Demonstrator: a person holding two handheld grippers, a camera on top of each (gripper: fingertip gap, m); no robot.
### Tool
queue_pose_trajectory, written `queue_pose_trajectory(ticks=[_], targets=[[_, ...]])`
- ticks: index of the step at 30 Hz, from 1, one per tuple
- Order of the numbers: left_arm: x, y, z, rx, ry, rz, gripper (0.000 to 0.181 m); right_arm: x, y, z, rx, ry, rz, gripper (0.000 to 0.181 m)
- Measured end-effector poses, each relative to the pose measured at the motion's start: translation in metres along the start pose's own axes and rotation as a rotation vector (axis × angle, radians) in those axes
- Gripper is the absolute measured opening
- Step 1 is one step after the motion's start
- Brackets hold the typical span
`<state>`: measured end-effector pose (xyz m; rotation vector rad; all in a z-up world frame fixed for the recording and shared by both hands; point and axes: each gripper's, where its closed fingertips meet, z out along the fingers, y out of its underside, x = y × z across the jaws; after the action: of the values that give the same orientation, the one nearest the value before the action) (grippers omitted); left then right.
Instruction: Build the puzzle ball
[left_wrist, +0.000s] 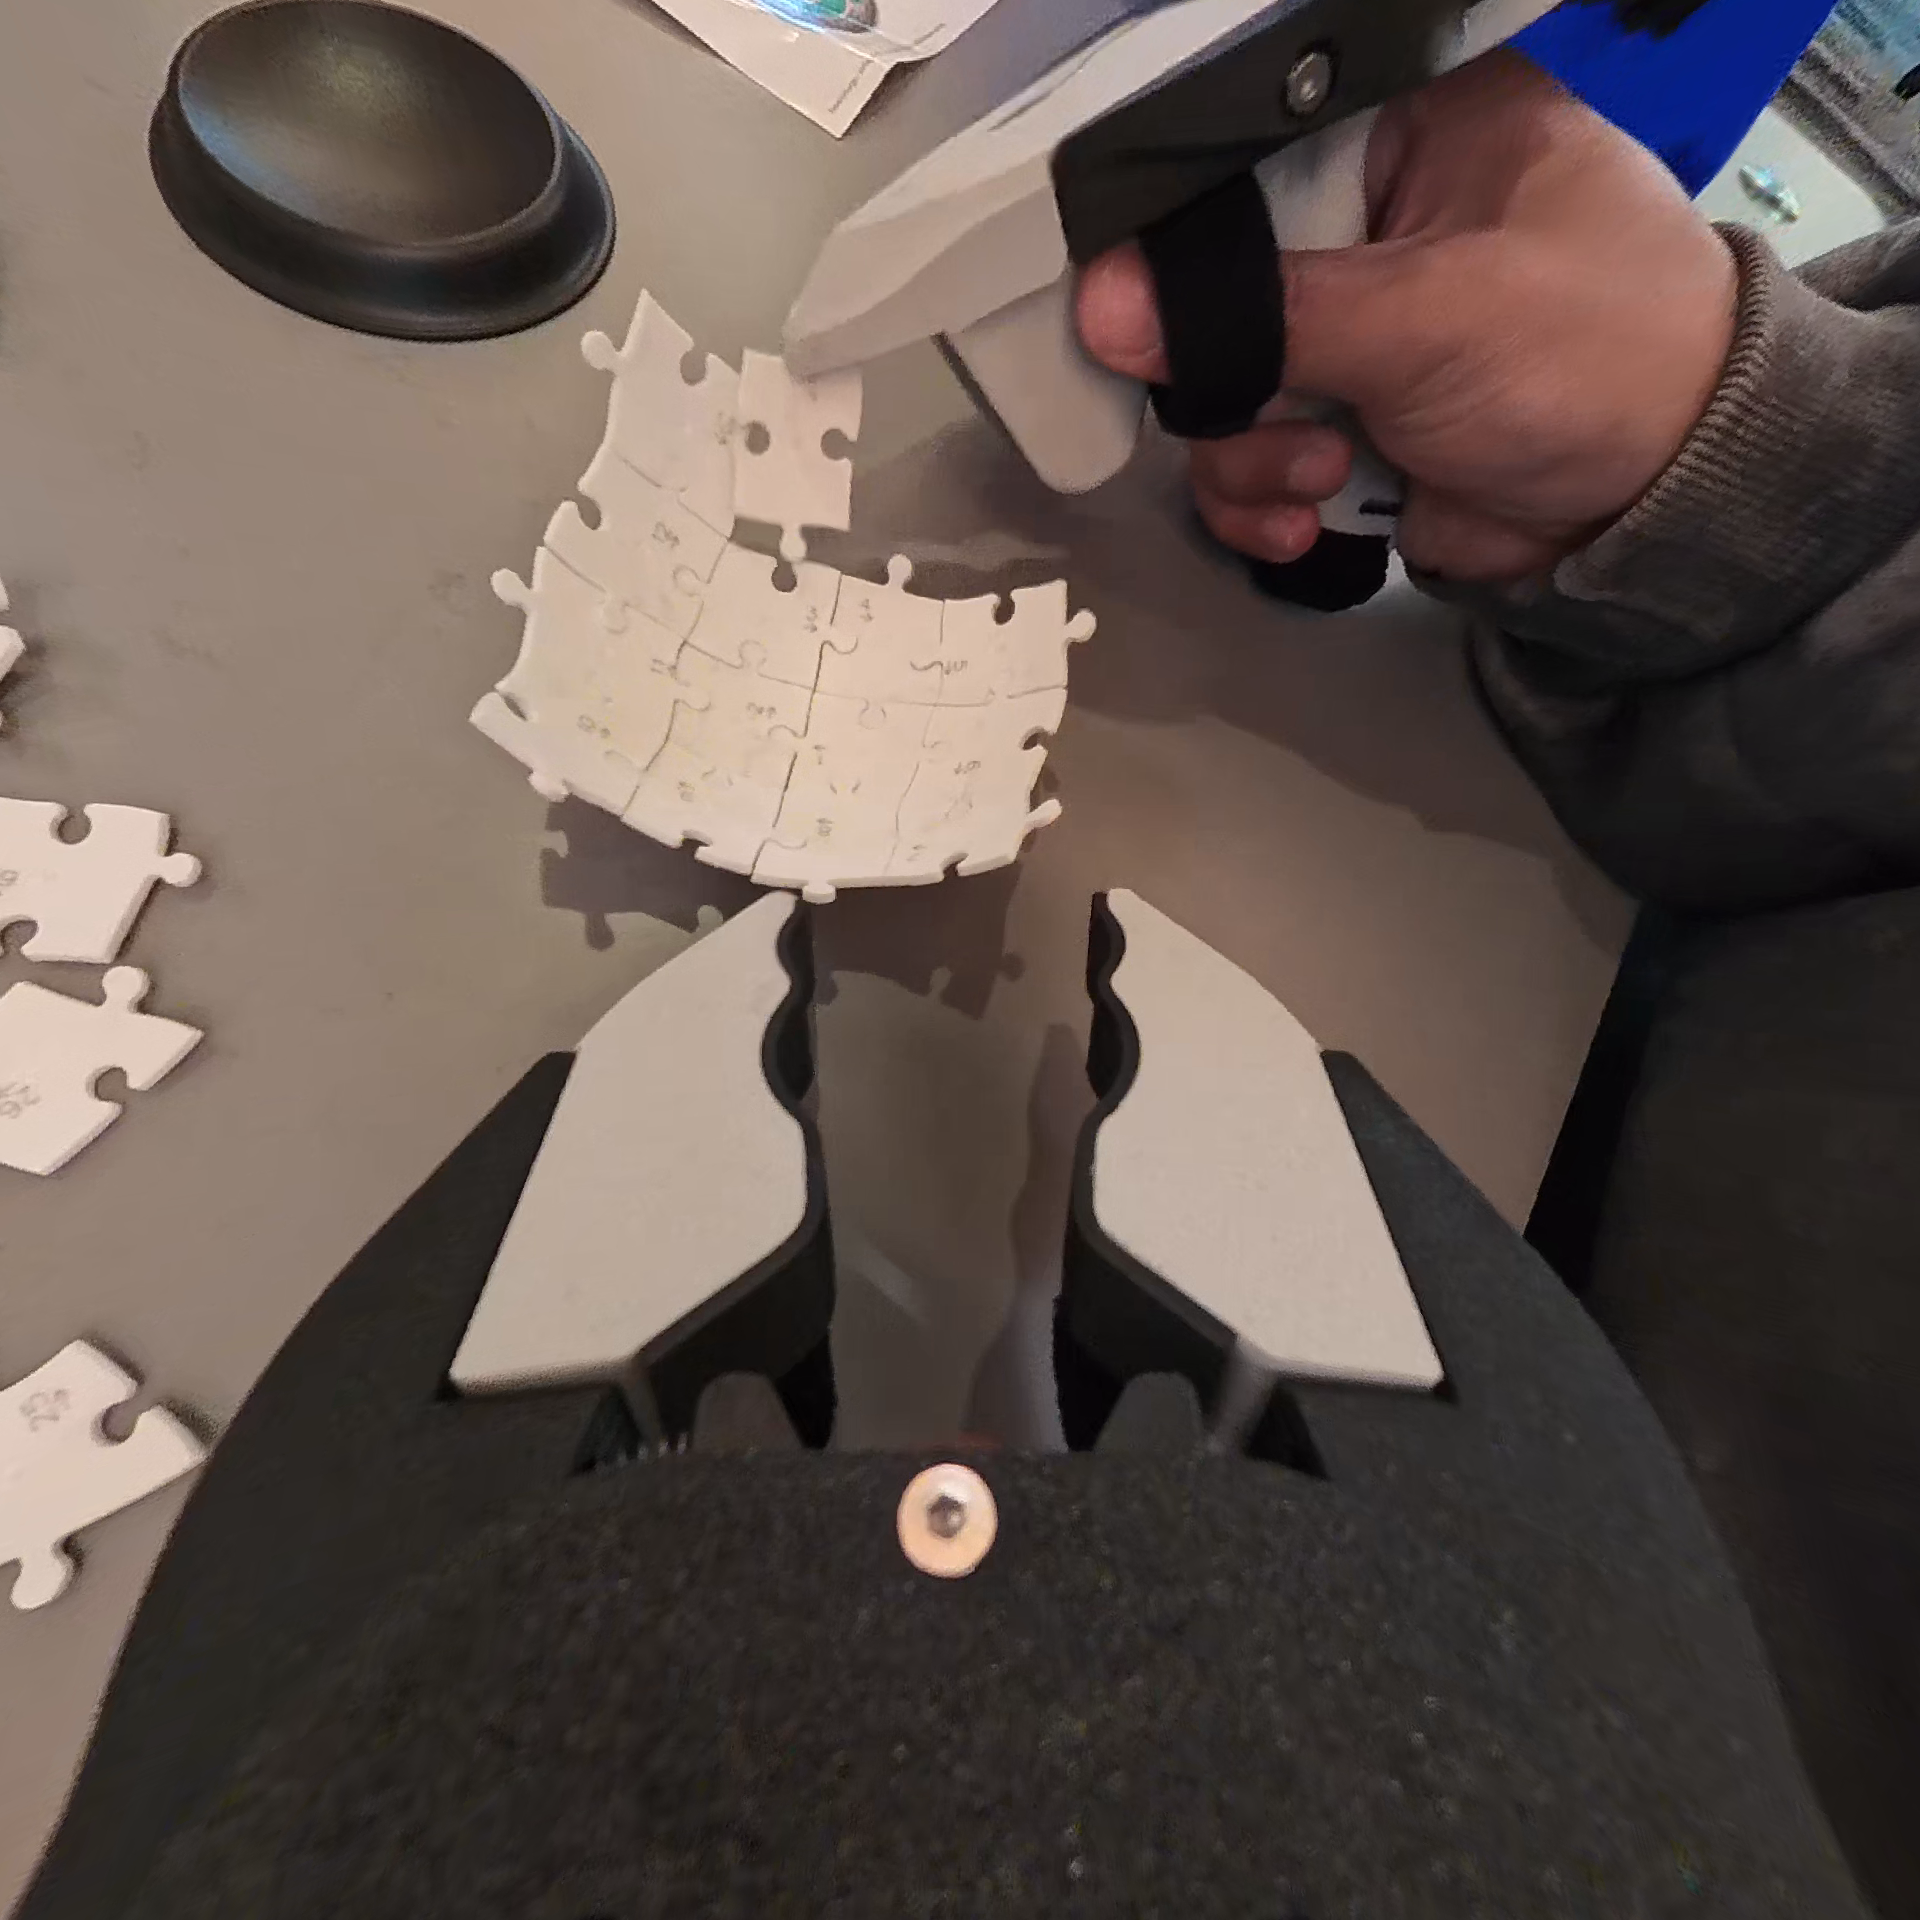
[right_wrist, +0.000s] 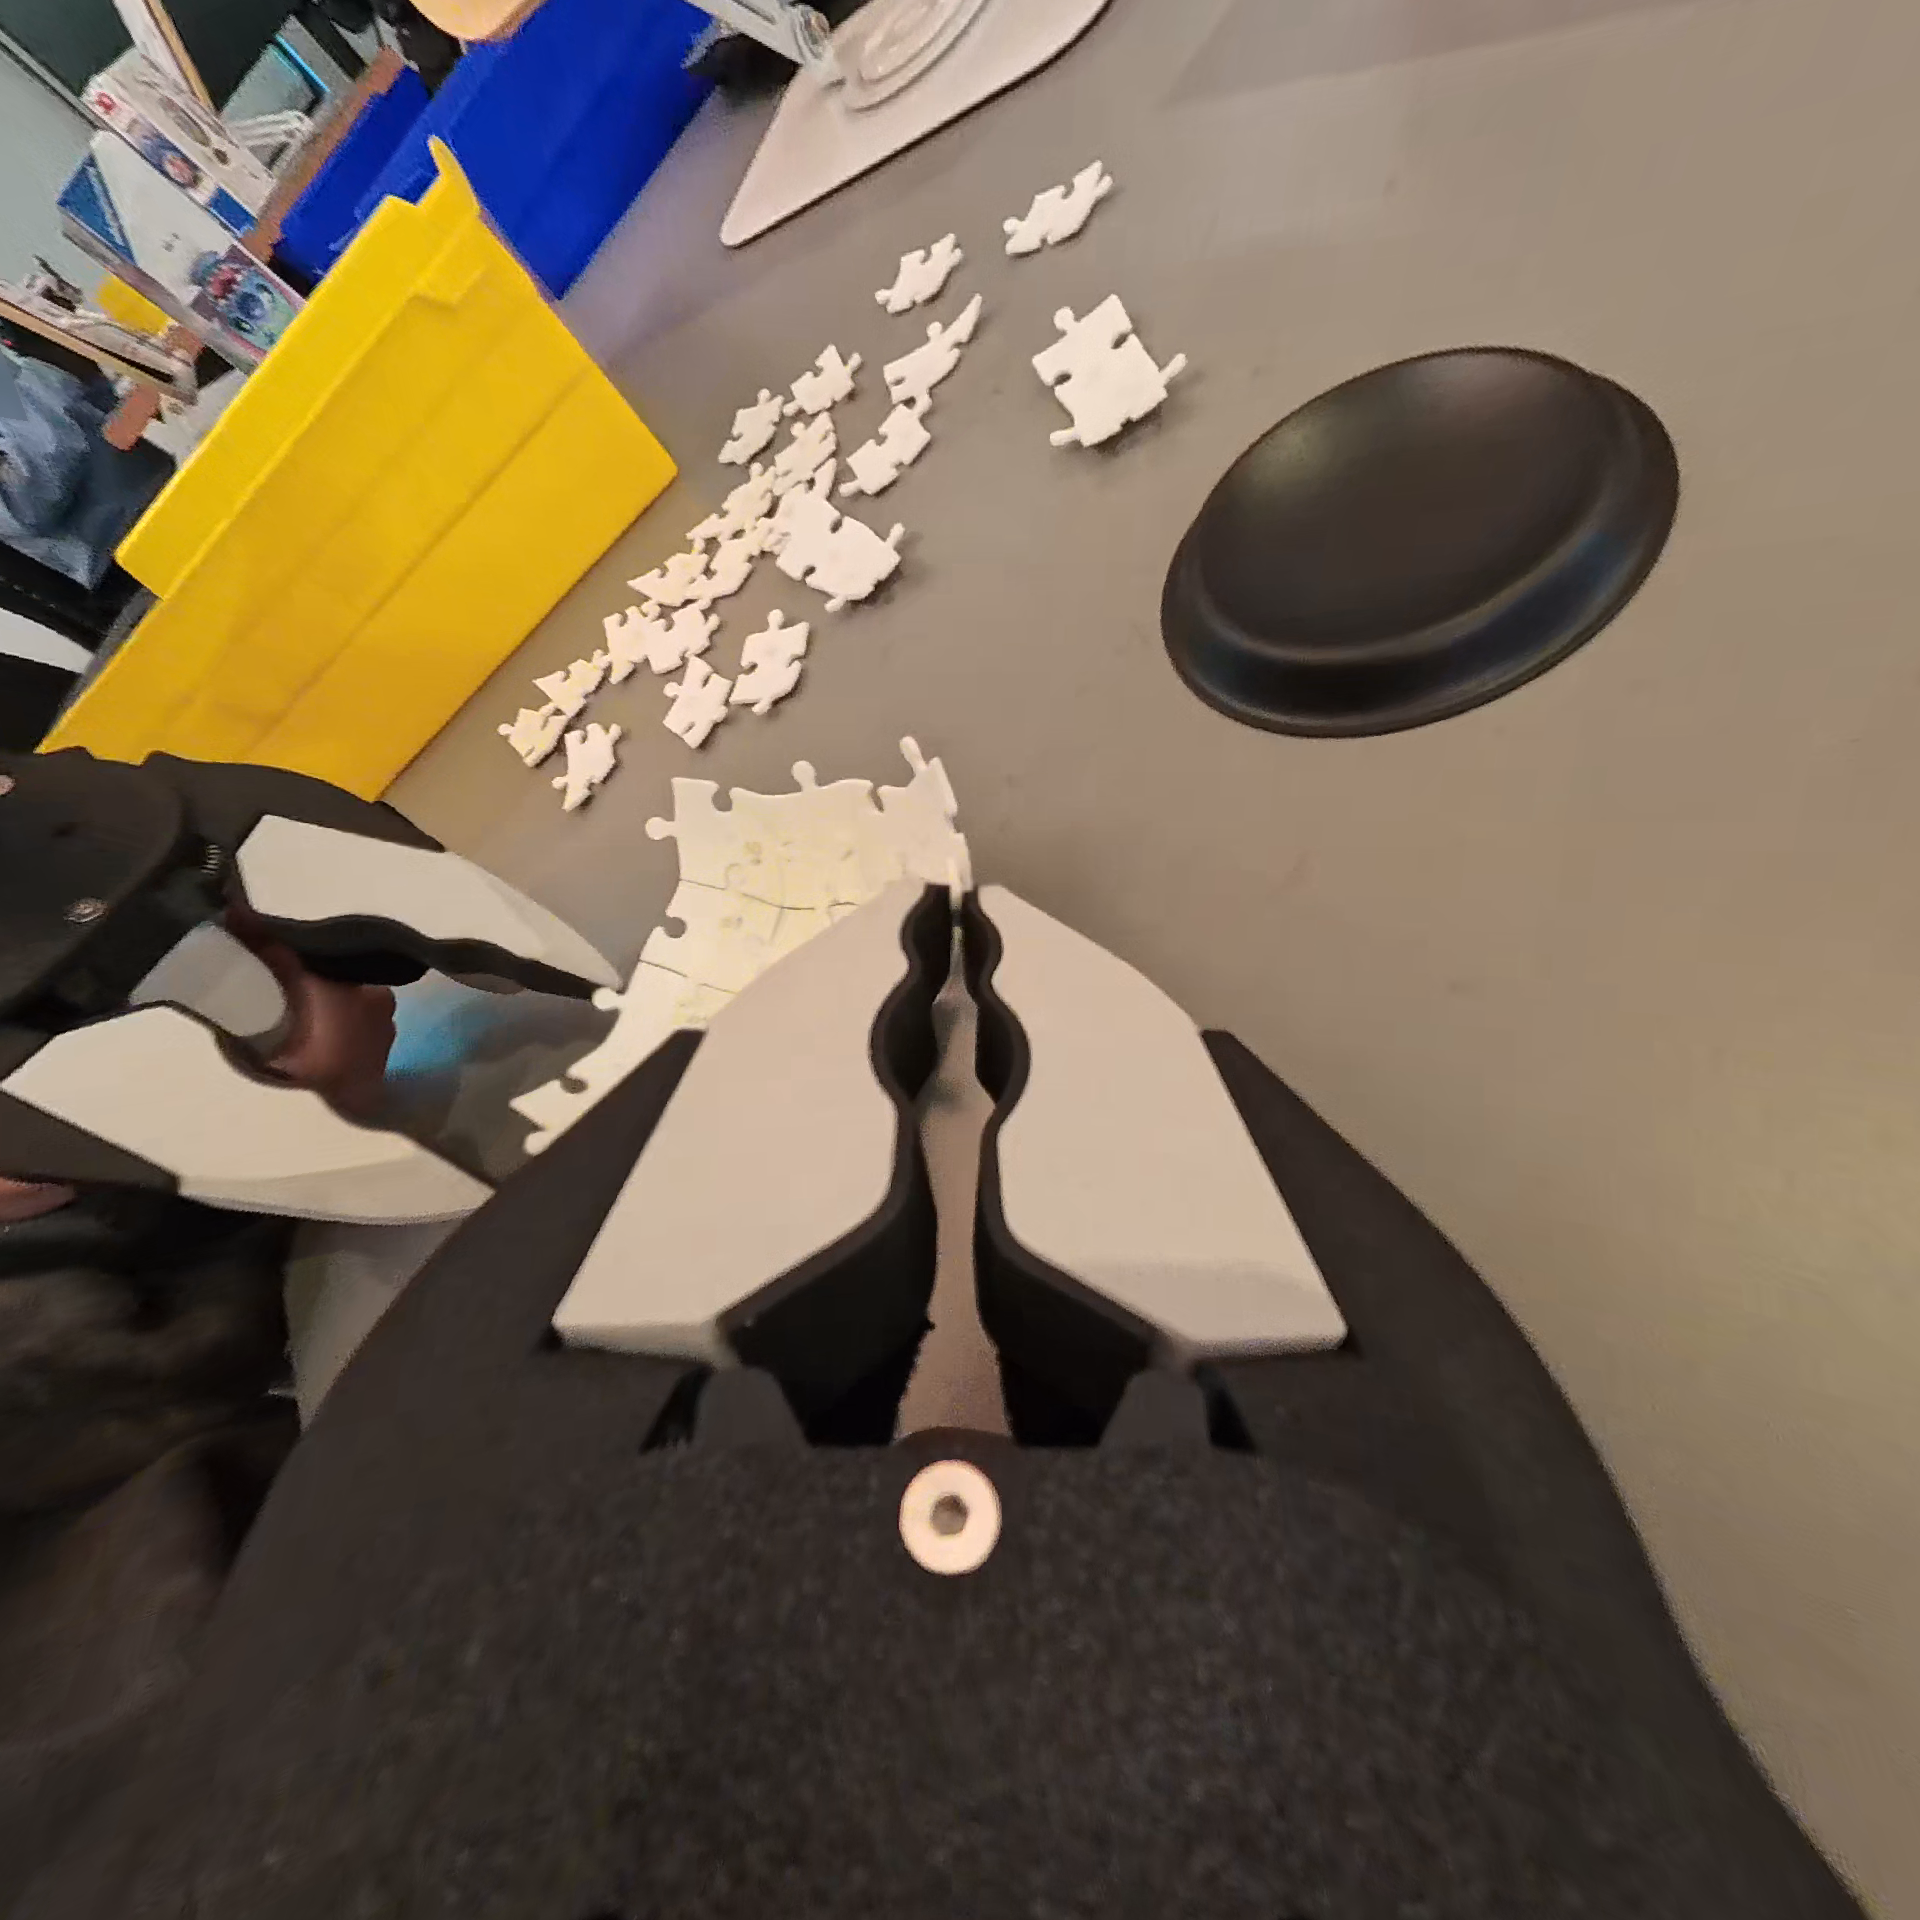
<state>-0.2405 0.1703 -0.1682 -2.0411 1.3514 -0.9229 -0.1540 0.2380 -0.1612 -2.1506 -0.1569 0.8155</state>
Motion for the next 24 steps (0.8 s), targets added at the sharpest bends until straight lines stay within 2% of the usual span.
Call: queue_pose_trajectory(ticks=[9,24], targets=[[0.007,-0.002,0.003,0.002,0.026,0.008,0.05,0.004,0.003,0.007,-0.028,0.012,0.049,0.002],[-0.001,-0.01,0.008,0.032,0.056,-0.054,0.05,0.005,0.003,0.019,-0.097,0.004,0.01,0.003]])
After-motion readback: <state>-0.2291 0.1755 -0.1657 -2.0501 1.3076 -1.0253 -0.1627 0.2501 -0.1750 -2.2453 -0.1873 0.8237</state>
